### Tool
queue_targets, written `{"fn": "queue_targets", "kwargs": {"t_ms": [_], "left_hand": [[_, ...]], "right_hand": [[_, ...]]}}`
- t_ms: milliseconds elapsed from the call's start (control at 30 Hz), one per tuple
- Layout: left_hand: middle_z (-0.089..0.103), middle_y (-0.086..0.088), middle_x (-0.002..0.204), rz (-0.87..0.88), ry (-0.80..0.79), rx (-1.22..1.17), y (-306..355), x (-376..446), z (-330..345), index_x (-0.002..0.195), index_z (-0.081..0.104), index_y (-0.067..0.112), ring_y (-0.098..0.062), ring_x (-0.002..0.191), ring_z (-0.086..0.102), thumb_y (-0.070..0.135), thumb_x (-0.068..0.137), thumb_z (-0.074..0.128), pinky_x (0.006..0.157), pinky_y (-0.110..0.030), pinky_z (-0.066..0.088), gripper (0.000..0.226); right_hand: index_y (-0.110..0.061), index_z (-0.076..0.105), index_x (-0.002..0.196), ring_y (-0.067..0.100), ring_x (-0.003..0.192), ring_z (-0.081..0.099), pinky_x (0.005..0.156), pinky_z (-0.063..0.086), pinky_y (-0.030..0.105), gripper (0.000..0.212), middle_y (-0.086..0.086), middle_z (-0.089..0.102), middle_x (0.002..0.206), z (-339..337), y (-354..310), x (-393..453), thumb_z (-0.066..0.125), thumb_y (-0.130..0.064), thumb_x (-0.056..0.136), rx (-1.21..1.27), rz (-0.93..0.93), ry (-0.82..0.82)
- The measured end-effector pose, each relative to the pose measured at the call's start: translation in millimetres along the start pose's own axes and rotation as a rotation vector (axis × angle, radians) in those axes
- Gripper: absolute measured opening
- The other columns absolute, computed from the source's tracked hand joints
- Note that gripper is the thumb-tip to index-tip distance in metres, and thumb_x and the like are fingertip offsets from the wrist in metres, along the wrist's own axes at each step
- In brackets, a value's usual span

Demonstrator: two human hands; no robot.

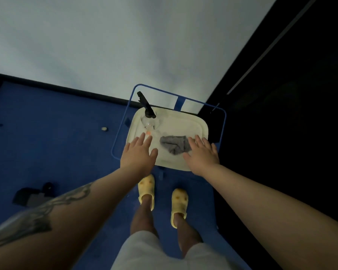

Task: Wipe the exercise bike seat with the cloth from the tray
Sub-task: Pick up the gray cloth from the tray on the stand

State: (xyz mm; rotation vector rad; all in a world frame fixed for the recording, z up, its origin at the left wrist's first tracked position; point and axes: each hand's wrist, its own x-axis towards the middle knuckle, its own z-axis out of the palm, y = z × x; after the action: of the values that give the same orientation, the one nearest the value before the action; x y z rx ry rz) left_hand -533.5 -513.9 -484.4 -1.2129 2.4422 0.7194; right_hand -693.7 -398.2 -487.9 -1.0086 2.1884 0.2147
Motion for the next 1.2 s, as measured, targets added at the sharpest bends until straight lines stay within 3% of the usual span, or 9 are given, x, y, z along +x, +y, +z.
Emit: {"fn": "queue_targets", "kwargs": {"t_ms": [367, 467, 567, 633, 967, 1200], "left_hand": [[0.006, 0.001, 0.158, 0.115, -0.082, -0.005, -30, 43, 56, 0.148, 0.013, 0.026, -0.018, 0.145, 0.003, 0.043, 0.096, 0.027, 0.117, -0.036, 0.003, 0.056], [0.005, 0.002, 0.158, 0.129, -0.080, -0.022, -35, 47, 59, 0.148, 0.012, 0.027, -0.017, 0.145, 0.002, 0.042, 0.096, 0.027, 0.117, -0.035, 0.002, 0.056], [0.004, 0.003, 0.158, 0.126, -0.084, -0.028, -40, 50, 56, 0.148, 0.011, 0.028, -0.016, 0.145, 0.001, 0.042, 0.096, 0.027, 0.117, -0.035, 0.001, 0.056], [0.005, 0.003, 0.158, 0.120, -0.077, -0.036, -44, 52, 52, 0.148, 0.011, 0.028, -0.016, 0.145, 0.001, 0.042, 0.096, 0.027, 0.117, -0.036, 0.002, 0.056], [0.011, 0.001, 0.157, 0.087, 0.008, -0.121, -52, 22, -4, 0.147, 0.018, 0.026, -0.017, 0.145, 0.006, 0.038, 0.095, 0.038, 0.117, -0.036, 0.004, 0.057], [0.014, 0.004, 0.156, 0.070, 0.231, -0.154, -42, -33, -89, 0.146, 0.020, 0.029, -0.015, 0.144, 0.012, 0.039, 0.092, 0.044, 0.117, -0.035, 0.007, 0.060]], "right_hand": [[-0.022, 0.015, 0.151, 0.022, 0.147, 0.007, 0.120, 0.007, 0.037, 0.066, 0.002, 0.008, 0.161, 50, -12, 68, 0.048, -0.034, 0.095, 0.087, -0.095, 0.080], [-0.020, 0.026, 0.148, 0.020, 0.144, 0.018, 0.118, 0.012, 0.036, 0.061, 0.002, 0.022, 0.157, 60, -14, 79, 0.052, -0.031, 0.093, 0.082, -0.094, 0.140], [-0.018, 0.051, 0.130, 0.023, 0.123, 0.045, 0.106, 0.026, 0.033, 0.042, 0.003, 0.053, 0.131, 61, -16, 89, 0.058, -0.025, 0.089, 0.051, -0.083, 0.280], [-0.018, 0.058, 0.114, 0.023, 0.108, 0.052, 0.096, 0.030, 0.031, 0.027, 0.003, 0.061, 0.113, 57, -17, 92, 0.060, -0.023, 0.088, 0.012, -0.081, 0.307], [-0.016, 0.066, 0.091, 0.023, 0.083, 0.059, 0.081, 0.041, 0.034, 0.020, 0.000, 0.064, 0.085, 3, -35, 40, 0.076, -0.024, 0.075, 0.192, -0.205, 0.450], [-0.020, 0.067, 0.093, 0.019, 0.081, 0.058, 0.077, 0.043, 0.031, 0.024, -0.005, 0.063, 0.085, -80, -52, -30, 0.079, -0.027, 0.072, 0.213, -0.422, 0.672]]}}
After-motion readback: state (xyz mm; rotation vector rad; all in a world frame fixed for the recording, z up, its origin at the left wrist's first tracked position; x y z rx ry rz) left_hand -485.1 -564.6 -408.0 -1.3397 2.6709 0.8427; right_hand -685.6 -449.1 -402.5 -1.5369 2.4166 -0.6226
